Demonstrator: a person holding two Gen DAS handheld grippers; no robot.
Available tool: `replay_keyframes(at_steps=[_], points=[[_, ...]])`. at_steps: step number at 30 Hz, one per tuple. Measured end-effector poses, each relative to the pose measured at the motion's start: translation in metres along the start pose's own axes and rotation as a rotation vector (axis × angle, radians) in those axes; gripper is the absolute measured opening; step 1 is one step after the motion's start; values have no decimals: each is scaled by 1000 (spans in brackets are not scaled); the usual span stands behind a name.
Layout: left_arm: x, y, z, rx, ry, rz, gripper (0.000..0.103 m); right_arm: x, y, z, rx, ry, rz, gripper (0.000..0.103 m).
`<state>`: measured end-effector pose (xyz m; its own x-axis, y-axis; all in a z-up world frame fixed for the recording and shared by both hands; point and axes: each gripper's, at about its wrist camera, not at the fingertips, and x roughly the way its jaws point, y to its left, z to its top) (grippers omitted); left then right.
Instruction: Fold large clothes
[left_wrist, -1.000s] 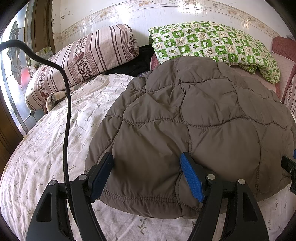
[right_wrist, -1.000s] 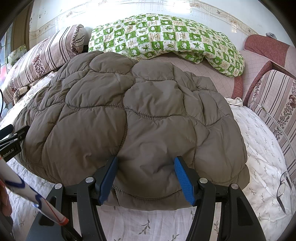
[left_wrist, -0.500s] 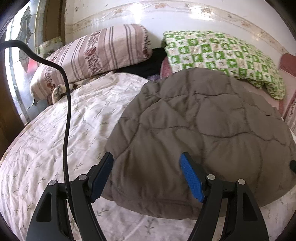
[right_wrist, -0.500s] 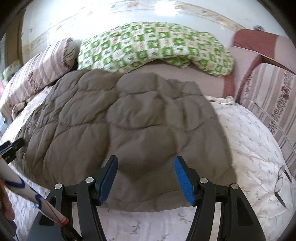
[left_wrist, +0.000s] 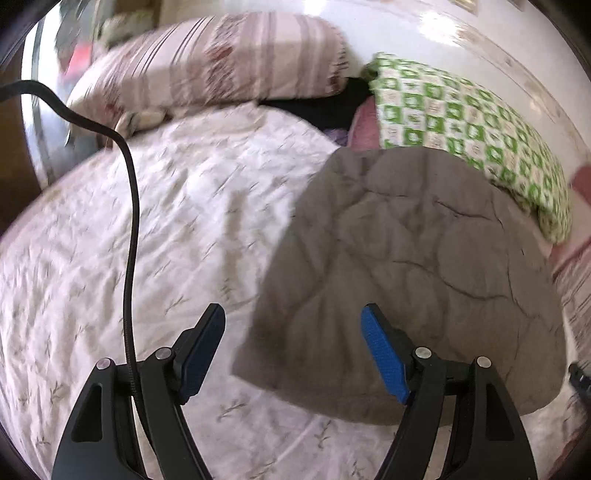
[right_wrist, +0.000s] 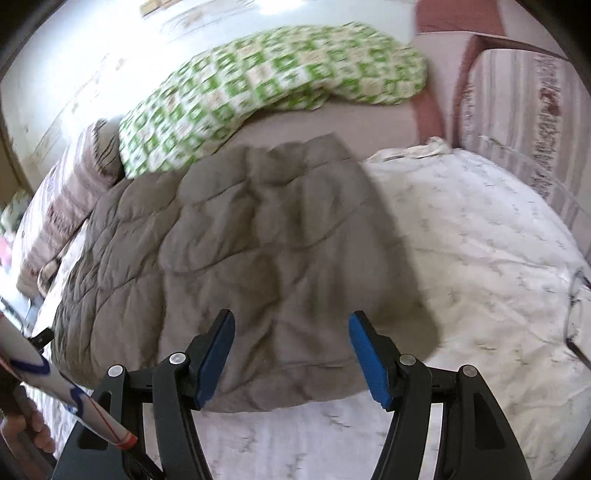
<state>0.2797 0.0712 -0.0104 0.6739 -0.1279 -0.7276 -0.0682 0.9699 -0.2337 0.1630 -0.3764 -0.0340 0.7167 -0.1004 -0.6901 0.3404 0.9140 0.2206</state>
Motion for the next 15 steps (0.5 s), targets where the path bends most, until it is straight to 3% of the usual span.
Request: replay_keyframes(at_steps=[6,9,15], points=[[13,46,-3,-219,169,-139,76,-15,-60,2,191,22,-1,72],[18,54,-10,-271,204,-169,77,-19,-79,-1,268,24,1,76],[28,56,-18,-341,252,-230,77,-10,-102,-11,404,88,87,77]])
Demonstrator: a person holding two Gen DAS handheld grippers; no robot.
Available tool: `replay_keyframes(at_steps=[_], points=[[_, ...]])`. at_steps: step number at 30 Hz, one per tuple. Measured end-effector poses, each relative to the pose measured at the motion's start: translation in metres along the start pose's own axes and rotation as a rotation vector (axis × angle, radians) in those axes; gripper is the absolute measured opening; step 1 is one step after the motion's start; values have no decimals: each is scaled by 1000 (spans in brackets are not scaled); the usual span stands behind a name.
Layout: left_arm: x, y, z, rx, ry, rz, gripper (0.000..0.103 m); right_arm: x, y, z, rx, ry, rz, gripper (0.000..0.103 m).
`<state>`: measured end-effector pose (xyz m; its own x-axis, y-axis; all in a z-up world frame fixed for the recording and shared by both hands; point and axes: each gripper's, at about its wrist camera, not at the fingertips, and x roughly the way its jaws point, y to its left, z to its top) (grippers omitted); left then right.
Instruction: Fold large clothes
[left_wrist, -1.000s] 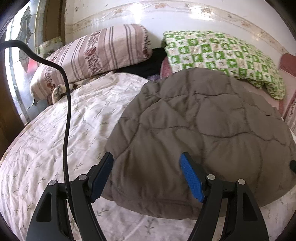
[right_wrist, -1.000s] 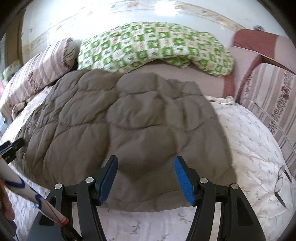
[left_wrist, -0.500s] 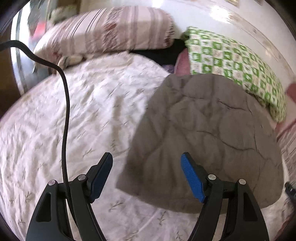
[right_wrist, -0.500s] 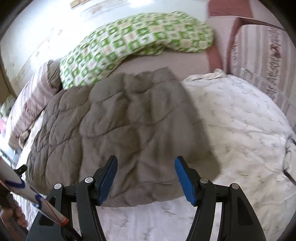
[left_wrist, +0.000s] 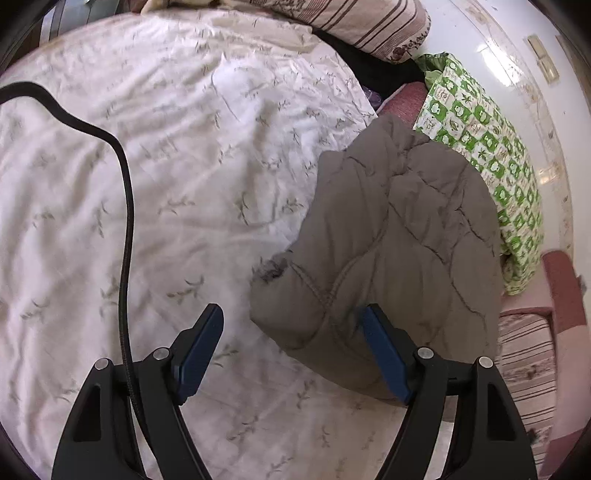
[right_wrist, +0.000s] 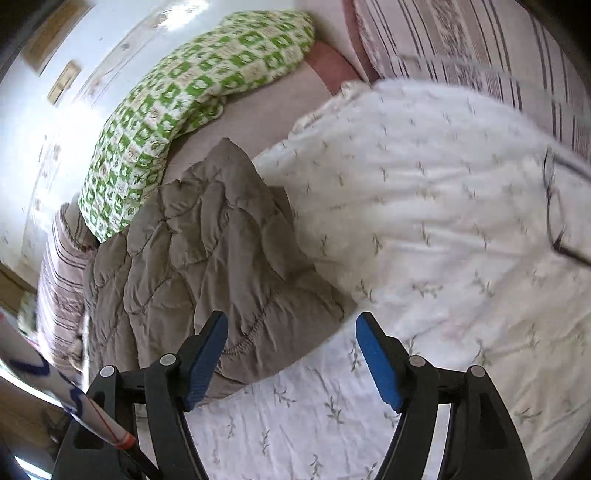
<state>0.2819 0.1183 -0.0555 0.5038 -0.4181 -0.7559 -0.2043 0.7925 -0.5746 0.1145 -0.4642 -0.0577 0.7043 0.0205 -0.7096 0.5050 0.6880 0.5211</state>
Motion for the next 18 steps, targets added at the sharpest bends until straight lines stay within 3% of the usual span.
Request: replay_keyframes(at_steps=[8,18], points=[[4,-2,-3,-34,7,-25,78,20,-23,-2,158,76,90,78],[12,5,-11,-113,-3,-89,78,40,-27,-10,250,82,160,80]])
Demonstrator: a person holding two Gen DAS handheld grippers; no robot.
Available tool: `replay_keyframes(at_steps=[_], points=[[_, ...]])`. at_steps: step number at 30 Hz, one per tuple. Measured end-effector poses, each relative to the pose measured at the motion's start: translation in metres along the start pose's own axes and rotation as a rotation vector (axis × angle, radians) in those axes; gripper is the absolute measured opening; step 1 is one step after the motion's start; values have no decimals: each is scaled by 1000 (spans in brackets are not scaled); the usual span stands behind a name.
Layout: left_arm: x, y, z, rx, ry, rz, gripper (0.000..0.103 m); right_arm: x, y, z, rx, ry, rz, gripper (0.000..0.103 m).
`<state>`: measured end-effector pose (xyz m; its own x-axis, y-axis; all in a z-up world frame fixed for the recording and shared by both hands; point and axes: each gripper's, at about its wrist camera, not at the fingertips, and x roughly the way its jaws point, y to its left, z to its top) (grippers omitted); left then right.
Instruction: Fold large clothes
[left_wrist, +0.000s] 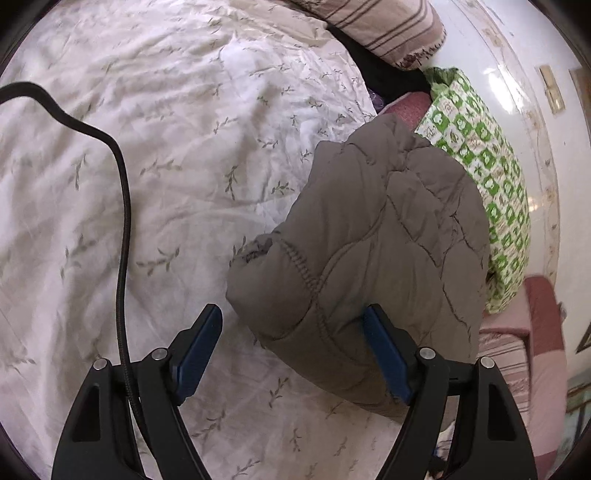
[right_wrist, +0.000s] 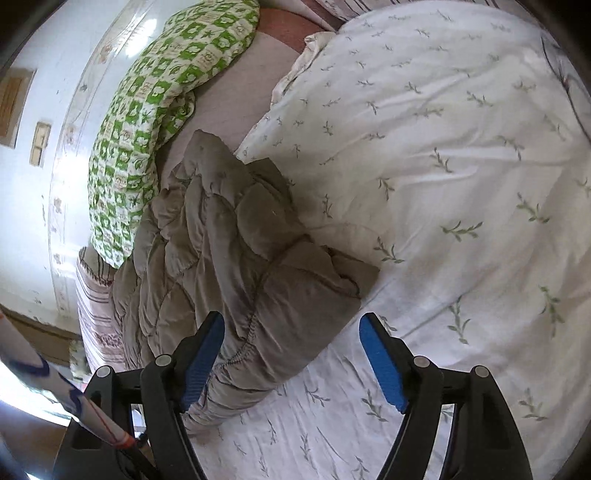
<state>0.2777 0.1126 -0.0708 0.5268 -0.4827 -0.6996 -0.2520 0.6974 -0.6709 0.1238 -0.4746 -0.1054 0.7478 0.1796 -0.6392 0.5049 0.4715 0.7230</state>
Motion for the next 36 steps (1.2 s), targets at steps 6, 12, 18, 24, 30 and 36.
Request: replay_keyframes(at_steps=[6,12,18,24,30,36], points=[[5,2,1,-19,-26,-28,82,11,-10,2,65,-18,28,81],[21,1,6,-30,-56,-69,88,30,-15,5,137,-41,78,89],[18,-30,8,147,-121,34,59,35,1,7,23,-62,24,53],[5,-79,-11,458,-262,244,48,20,64,-12,-353,-160,-216,35],[-6,-89,-12,523,-305,276,47,3,92,-29,-532,-239,-294,32],[-26,-98,-23,558,-338,267,47,-16,107,-35,-610,-281,-309,31]])
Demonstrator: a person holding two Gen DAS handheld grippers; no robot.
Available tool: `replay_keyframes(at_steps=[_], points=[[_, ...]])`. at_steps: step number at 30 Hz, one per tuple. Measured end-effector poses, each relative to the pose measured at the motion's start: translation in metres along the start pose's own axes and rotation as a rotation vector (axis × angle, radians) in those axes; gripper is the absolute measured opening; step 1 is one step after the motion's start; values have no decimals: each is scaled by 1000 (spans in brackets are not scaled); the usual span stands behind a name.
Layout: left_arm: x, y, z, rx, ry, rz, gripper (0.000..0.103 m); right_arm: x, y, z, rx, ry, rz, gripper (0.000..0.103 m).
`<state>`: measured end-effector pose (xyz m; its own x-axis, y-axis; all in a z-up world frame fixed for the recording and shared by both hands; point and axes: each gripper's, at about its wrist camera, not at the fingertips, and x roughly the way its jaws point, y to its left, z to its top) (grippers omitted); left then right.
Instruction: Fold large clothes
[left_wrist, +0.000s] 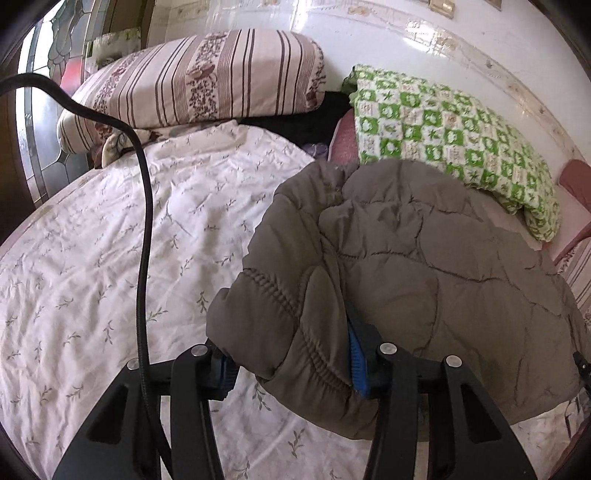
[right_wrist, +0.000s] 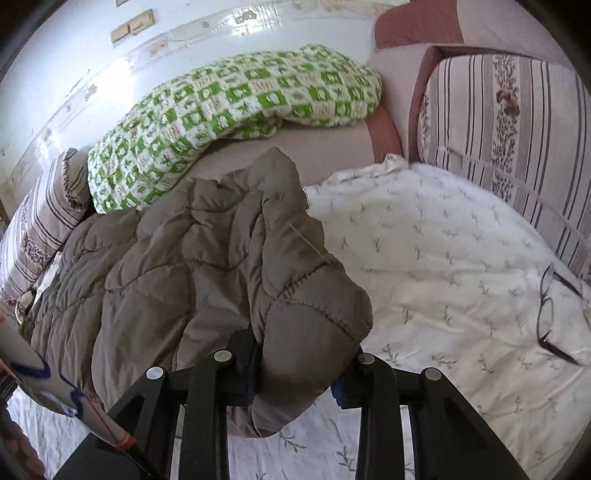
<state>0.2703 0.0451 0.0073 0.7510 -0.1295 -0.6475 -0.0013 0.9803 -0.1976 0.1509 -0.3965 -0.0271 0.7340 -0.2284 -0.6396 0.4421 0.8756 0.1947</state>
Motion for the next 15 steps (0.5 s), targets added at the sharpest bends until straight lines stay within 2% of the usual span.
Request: replay_keyframes(at_steps=[4,9,15], points=[[-23,2,-4,-6,-7,-13,47,-20,-3,4,7,-8,21,31],[-57,6,-25,-3,-7,-7,47,-57,-7,-4,3,-26,45,31],[-94,22,-65,-15,3,-5,48,-102,-30,-42,39,-2,69,32]])
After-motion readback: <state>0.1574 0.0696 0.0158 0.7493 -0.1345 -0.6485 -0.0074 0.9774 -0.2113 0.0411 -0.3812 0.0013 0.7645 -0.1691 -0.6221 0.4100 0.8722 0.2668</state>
